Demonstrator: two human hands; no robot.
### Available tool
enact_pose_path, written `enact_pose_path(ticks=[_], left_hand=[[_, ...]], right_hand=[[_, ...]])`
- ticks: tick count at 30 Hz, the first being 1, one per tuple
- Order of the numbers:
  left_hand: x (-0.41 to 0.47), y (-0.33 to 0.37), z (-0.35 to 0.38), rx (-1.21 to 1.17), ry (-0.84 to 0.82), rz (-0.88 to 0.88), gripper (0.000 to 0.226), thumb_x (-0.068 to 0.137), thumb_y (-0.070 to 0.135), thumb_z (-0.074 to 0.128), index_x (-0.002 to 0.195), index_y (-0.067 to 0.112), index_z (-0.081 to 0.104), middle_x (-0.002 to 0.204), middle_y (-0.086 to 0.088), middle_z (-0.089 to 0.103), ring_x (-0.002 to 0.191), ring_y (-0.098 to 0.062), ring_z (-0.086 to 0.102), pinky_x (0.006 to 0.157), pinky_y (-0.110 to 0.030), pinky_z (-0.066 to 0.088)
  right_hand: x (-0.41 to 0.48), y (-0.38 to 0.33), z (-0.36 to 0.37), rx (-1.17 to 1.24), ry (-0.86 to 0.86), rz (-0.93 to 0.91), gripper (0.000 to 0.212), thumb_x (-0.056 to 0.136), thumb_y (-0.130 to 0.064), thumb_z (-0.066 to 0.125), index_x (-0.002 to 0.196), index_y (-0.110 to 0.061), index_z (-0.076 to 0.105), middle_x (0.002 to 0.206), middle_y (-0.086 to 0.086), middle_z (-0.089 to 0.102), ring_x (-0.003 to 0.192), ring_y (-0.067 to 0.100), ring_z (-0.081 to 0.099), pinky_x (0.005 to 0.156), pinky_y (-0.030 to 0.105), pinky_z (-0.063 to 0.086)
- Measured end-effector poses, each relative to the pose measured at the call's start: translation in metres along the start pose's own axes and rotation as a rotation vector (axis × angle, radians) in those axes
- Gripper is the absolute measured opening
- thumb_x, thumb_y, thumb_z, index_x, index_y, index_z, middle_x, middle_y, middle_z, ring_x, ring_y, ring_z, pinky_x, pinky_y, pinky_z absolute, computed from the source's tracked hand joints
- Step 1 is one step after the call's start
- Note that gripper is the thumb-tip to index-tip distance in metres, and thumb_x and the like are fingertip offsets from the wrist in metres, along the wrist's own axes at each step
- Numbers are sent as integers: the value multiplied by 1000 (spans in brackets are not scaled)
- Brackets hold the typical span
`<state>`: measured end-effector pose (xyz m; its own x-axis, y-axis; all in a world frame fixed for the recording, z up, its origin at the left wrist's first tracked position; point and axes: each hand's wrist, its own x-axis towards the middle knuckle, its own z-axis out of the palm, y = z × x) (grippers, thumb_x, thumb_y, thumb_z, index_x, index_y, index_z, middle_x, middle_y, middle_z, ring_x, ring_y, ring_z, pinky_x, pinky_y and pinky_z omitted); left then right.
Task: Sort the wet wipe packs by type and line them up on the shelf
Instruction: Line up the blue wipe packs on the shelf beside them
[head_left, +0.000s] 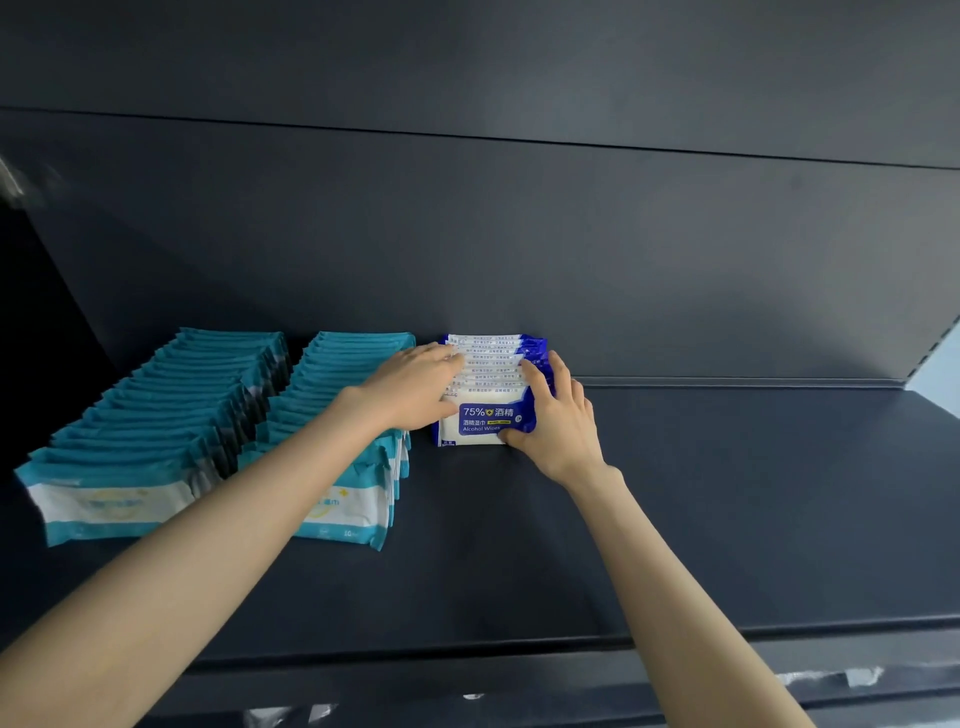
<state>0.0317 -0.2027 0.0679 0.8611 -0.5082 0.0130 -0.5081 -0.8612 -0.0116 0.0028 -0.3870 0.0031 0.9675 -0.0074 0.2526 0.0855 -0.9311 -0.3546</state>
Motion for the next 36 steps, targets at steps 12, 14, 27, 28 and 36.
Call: enact_pose_path(ticks=[12,14,27,28,36], left_hand=[[-33,27,-6,-183,519,100,33,90,24,59,121,10,61,119,-6,61,111,-30,54,93,-41,40],[-41,45,-2,-224,617,166,29,84,22,61,109,8,66,105,-8,67,97,-32,61,82,-41,47],[-142,232,84,-587,361,549,37,88,33,45,111,13,64,106,0,66,97,-21,61,84,-34,47],[-158,248,95,-601,318,571,37,88,34,45,112,13,64,106,1,66,97,-21,61,85,-34,47],[-320,362,168,-641,-6,751,34,88,27,59,120,17,60,113,4,63,106,-18,58,90,-33,42]], right_hand=[[-64,-7,-63,57,342,43,38,93,-28,58,127,-11,56,146,6,41,128,27,38,101,37,36],[-88,-1,-73,57,426,64,34,91,-26,61,122,-10,60,138,8,50,122,29,46,99,39,40],[-349,55,-75,-62,508,495,29,90,-25,62,118,-17,62,125,2,61,115,23,55,94,40,47],[-376,57,-72,-75,505,543,29,89,-24,63,117,-18,63,124,2,62,114,23,56,94,40,48],[-603,37,-48,-91,466,910,25,86,-23,68,109,-14,68,114,2,67,104,24,62,86,37,51]])
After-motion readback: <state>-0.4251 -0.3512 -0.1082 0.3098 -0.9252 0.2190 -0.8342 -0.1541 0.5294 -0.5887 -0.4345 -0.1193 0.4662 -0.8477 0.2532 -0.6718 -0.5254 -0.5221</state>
